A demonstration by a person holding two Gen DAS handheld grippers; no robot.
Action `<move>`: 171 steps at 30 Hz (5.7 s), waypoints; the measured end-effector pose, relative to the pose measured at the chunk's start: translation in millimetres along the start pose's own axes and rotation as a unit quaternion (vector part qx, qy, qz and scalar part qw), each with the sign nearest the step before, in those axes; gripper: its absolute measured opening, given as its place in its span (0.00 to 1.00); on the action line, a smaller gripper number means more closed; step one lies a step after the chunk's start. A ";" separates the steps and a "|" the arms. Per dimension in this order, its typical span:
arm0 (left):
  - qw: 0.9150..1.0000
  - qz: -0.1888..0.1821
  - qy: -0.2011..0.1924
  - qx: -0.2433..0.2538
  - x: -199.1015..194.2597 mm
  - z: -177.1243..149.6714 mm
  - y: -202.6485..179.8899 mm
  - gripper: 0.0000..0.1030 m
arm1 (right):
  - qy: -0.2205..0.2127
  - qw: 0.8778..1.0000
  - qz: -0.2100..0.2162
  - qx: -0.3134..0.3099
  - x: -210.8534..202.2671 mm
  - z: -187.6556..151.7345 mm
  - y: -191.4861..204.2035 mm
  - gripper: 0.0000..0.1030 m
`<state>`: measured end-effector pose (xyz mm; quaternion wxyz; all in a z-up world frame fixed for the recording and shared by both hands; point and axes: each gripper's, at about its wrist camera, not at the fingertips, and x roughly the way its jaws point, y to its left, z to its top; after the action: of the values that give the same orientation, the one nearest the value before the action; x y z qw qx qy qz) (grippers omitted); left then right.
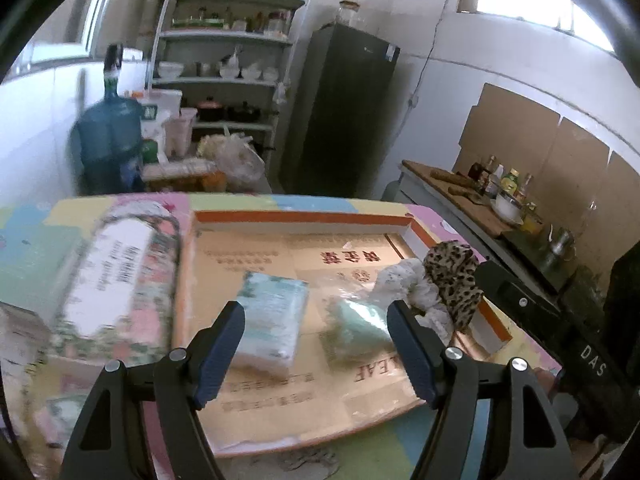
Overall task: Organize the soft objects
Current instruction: 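Withdraw both open tools from the tray toward the mattress, then grasp the white snack packet with the left gripper while the right grasps the purple-dressed plush doll, then carry the snack packet and plush doll into the tray and open both grippers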
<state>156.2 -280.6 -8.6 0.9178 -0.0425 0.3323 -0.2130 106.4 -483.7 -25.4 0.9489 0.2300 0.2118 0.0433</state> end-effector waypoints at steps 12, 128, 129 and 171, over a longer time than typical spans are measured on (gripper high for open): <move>0.998 0.038 -0.043 0.009 -64.9 -10.3 45.2 0.71 | 0.016 0.999 0.027 -0.027 -11.7 -27.1 66.9 0.57; 0.988 0.106 -0.045 -0.106 -169.7 -58.8 225.4 0.40 | 0.081 0.977 0.133 -0.143 17.2 -112.5 276.4 0.47; 0.989 0.103 -0.048 -0.100 -170.3 -55.8 220.2 0.40 | 0.078 0.978 0.131 -0.142 15.0 -111.0 274.2 0.47; 0.999 -0.041 -0.014 0.011 -42.6 -3.0 14.0 0.40 | -0.024 0.998 -0.041 -0.051 -47.9 -28.3 66.9 0.47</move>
<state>130.1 -250.0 11.3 0.9132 -0.0487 0.3152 -0.2536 52.1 -420.9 0.6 0.9653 0.1729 0.1954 0.0094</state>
